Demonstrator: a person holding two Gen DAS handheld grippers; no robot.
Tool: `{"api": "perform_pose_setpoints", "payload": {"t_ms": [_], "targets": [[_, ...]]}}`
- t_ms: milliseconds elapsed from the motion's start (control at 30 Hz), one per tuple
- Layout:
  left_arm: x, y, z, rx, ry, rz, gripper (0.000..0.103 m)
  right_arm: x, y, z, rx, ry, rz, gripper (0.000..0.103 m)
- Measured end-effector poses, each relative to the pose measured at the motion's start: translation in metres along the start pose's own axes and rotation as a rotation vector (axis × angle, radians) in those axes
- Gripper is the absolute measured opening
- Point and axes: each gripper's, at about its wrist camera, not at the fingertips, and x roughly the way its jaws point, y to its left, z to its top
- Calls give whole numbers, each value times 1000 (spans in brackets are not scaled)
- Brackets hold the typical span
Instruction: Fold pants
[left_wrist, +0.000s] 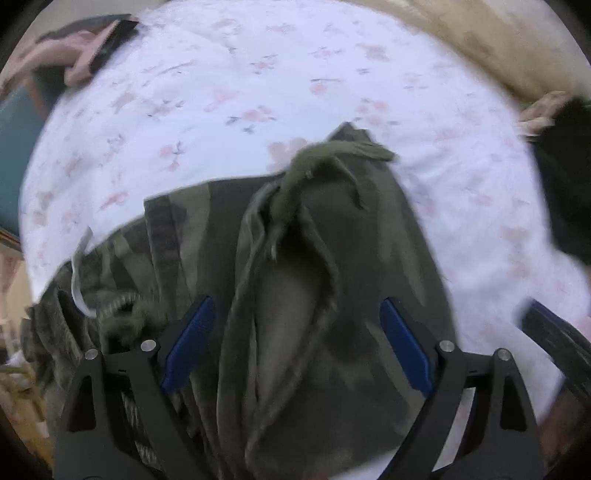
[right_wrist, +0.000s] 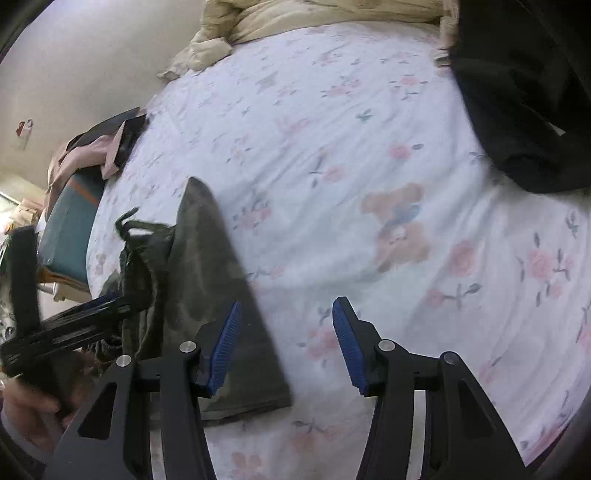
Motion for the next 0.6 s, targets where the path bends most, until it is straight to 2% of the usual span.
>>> {"api": "perform_pose_setpoints", "payload": {"t_ms": [67,133,200,267,333,400,467,533,600], "targets": [[8,2,10,-42,0,11,89,-4,-10,4,8,7,10,54],[12,8,15,-38,-22,140,89,-5,-15,6,6,10,28,54],[14,21,17,-44,-30,222,89,-14,-20,9,-3,14,36,54],[12,44,18,-88,-39,304,89,-21,-22,9,-9,15,42,54],[5,76,16,-181,-57,391,89,-20,-20,11,5,23,56,54],[0,91,14,-233,-59,452,89,-18,-16,12,8,32,68,54],[-5,97,11,-243,-57,464,89,-16,-11,12,-7,35,66,54],[-18,95,7,-265,-112,446,89,-14,-7,11,-17,43,63,54],[-33,88,5,-269,-202,341,89,-10,-8,9,0,62,68,54]]}}
